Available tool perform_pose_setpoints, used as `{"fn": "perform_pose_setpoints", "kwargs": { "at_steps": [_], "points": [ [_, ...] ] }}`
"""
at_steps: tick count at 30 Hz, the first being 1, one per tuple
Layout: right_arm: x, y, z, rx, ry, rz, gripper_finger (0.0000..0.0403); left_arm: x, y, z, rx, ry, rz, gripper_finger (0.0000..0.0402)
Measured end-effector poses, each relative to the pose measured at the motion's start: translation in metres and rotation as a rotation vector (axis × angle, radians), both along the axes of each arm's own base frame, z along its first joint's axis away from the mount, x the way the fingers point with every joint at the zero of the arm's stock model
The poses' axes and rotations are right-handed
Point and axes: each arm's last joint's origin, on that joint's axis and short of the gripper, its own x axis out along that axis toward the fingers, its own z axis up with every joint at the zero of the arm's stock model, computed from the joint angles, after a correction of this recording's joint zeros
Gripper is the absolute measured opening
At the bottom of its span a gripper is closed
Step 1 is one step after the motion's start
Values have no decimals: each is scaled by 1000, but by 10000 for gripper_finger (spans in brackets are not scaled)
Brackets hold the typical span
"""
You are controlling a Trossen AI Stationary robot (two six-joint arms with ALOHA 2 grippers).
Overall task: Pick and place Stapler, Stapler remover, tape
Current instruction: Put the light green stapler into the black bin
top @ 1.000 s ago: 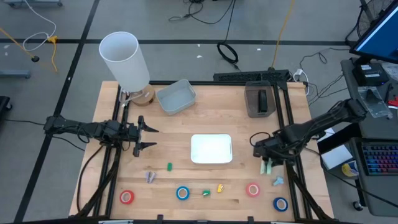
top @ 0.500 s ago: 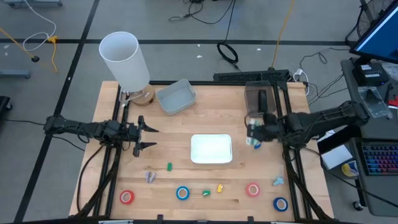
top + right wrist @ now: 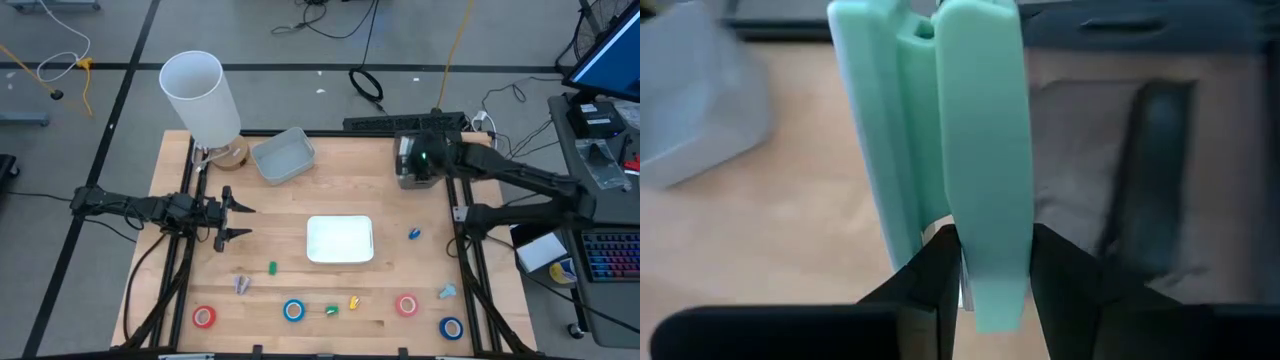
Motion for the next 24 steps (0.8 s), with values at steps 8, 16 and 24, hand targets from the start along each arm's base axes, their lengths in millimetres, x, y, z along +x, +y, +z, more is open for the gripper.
{"fn": "perform_pose_setpoints", "kwargs": {
  "at_steps": [8, 16, 24],
  "points": [
    [-5, -52, -19, 9, 129, -71, 91, 0, 0, 0, -4, -1, 0, 269],
    [1, -91, -58, 154, 224, -79, 91, 0, 0, 0, -25, 0, 3, 269],
    [1, -106, -81, 239, 282, -82, 91, 0, 0, 0, -33, 1, 4, 269]
  ]
}}
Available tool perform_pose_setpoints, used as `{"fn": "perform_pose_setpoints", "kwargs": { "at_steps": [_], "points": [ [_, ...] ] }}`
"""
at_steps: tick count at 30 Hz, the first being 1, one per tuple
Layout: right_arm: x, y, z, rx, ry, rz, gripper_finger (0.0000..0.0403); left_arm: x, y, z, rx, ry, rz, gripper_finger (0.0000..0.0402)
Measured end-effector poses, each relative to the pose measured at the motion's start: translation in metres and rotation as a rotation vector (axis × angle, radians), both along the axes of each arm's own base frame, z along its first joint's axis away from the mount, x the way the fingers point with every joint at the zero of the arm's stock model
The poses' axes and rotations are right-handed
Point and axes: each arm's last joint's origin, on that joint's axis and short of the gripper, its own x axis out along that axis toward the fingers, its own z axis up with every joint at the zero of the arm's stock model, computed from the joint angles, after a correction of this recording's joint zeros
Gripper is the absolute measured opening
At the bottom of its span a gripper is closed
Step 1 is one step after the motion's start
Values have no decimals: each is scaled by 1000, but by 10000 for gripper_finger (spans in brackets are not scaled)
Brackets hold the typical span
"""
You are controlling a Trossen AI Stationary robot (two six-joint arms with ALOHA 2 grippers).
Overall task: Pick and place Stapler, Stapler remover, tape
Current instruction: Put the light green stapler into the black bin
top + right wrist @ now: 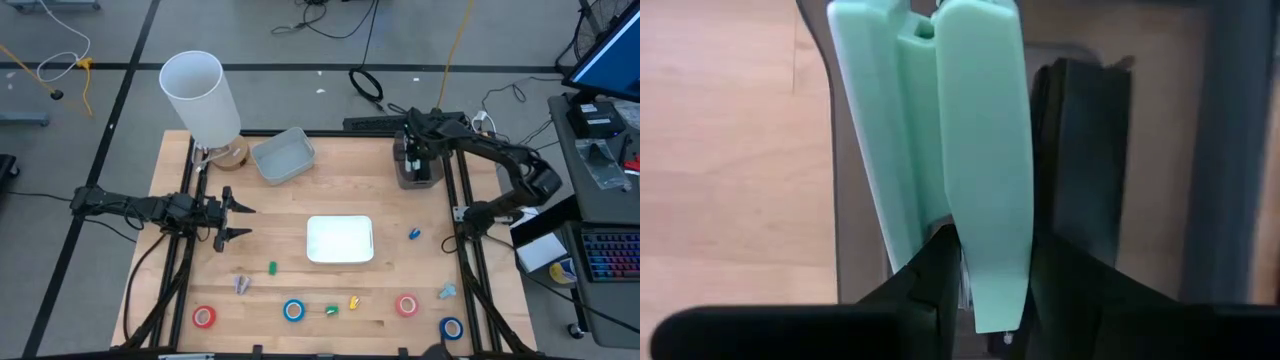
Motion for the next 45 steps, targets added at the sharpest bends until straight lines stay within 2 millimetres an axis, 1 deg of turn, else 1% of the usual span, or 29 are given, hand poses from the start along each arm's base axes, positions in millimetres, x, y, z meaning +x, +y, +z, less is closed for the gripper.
{"fn": "perform_pose_setpoints", "kwargs": {
  "at_steps": [4, 16, 24, 35, 45],
  "points": [
    [1, -1, -4, 16, 9, 1, 91, 0, 0, 0, 0, 0, 1, 269],
    [0, 2, -5, 71, -15, -18, 91, 0, 0, 0, -7, 0, 2, 269],
    [-2, 5, -5, 101, 10, -22, 91, 0, 0, 0, -15, 1, 4, 269],
    [0, 4, -5, 84, 0, -4, 91, 0, 0, 0, -16, 1, 5, 269],
    [0, 5, -5, 108, -16, 3, 91, 0, 0, 0, -16, 1, 7, 269]
  ]
}}
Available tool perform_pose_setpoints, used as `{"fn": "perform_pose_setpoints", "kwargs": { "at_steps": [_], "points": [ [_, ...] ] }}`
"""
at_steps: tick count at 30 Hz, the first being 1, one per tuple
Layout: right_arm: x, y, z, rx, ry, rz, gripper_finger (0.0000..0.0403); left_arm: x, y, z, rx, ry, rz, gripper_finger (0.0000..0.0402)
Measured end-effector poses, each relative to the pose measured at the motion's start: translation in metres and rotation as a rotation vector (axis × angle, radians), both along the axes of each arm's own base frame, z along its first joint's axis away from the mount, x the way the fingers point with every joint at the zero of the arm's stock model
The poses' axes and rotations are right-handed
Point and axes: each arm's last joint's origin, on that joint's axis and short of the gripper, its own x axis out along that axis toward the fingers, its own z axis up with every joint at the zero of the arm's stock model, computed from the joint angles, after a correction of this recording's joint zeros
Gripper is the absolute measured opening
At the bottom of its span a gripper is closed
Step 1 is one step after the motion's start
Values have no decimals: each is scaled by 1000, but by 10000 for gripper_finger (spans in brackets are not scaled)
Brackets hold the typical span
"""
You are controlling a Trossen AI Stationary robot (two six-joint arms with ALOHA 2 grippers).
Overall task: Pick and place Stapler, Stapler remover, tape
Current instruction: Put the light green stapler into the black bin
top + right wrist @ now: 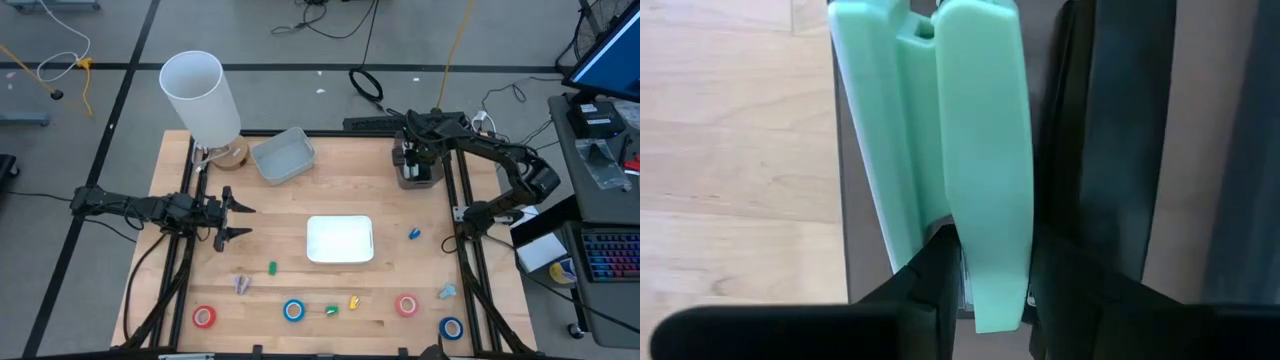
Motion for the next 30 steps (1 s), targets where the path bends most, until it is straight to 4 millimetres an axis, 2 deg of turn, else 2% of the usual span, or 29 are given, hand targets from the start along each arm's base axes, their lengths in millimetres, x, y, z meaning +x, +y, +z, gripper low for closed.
{"fn": "perform_pose_setpoints", "kwargs": {
  "at_steps": [12, 20, 30],
  "points": [
    [2, 3, 0, 23, -13, 13, 91, 0, 0, 0, 0, 0, 4, 269],
    [2, 3, 0, 25, -14, -5, 110, 0, 0, 0, 0, 0, 4, 269],
    [9, -3, -21, 92, 16, 22, 110, 0, 0, 0, 0, 0, 4, 269]
  ]
}}
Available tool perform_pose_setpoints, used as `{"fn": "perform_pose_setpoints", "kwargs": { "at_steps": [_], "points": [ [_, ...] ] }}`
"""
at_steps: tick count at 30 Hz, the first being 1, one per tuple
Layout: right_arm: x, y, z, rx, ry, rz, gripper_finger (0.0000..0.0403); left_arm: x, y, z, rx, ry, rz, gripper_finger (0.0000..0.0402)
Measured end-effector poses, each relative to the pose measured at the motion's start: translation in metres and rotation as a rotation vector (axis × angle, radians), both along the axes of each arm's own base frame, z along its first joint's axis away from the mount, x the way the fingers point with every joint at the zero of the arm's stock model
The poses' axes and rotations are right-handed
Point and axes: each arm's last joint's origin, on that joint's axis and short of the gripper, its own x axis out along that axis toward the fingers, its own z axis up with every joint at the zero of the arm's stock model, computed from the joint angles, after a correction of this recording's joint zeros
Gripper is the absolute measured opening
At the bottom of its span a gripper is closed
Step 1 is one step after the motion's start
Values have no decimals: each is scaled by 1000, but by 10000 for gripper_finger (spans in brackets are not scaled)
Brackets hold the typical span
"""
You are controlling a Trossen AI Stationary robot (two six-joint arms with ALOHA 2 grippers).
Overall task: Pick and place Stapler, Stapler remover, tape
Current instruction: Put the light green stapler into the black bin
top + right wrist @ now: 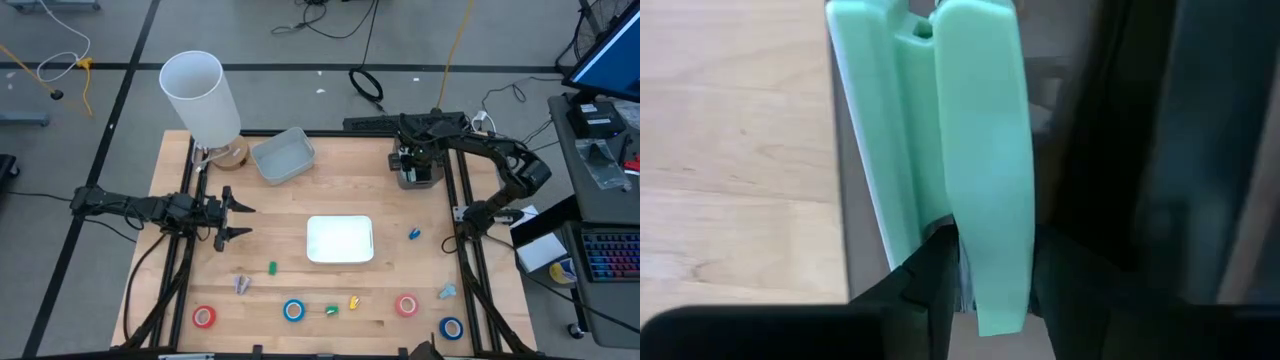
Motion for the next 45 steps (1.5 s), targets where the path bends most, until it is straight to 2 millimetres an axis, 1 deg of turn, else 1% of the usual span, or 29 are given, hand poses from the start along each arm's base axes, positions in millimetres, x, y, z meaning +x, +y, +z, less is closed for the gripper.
{"fn": "perform_pose_setpoints", "kwargs": {
  "at_steps": [5, 31, 39, 45],
  "points": [
    [2, -2, -1, -19, -14, -1, 117, 0, 0, 0, 0, 0, 0, 269],
    [2, -3, 0, -20, -17, -1, 119, 0, 0, 0, -2, 0, -1, 269],
    [1, 0, 7, -23, -50, 37, 119, 0, 0, 0, -3, 0, -1, 269],
    [-1, 2, 11, -20, -75, 29, 117, 0, 0, 0, -5, 0, -1, 269]
  ]
}}
